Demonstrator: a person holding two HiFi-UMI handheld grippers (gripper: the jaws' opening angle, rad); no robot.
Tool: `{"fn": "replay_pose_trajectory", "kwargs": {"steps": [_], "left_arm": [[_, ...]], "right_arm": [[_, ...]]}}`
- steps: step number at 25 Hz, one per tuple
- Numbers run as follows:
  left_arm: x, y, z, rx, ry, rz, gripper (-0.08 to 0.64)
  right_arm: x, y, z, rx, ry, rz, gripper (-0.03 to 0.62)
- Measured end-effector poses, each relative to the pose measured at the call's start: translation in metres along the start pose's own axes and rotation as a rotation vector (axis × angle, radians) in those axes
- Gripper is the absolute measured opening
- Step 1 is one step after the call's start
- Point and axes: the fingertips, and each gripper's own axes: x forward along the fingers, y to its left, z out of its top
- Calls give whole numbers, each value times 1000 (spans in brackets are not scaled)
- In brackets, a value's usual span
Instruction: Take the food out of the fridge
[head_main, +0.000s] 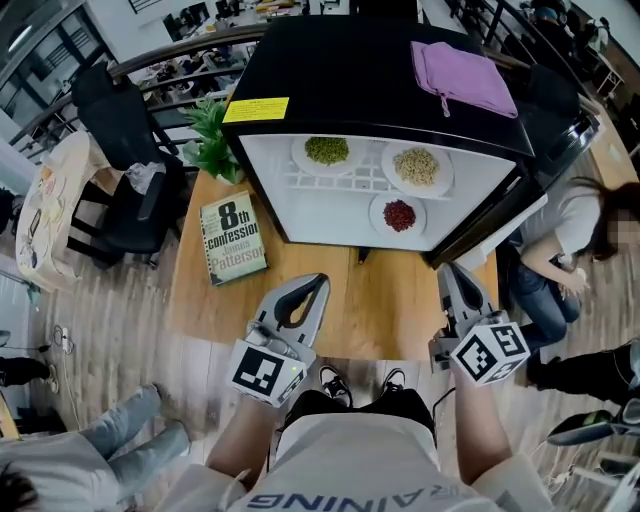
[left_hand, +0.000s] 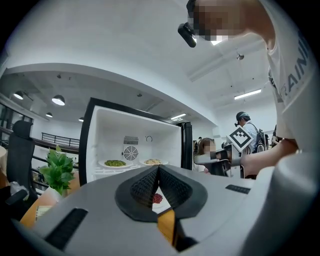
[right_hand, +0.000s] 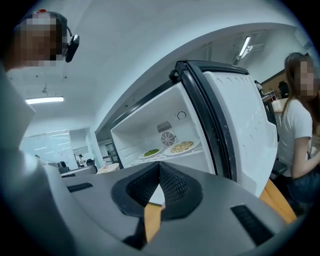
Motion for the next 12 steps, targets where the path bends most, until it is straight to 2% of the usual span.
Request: {"fn": "replay_pose_trajectory", "kwargs": {"steps": [7,12], "left_arm": [[22,-5,-7,-34,15,12,9],[27,-11,-16,-34,41,31,9]], "right_arm": [[15,-40,-32,204,36,-31,20],[26,-68,-62,414,62,-83,19]]}}
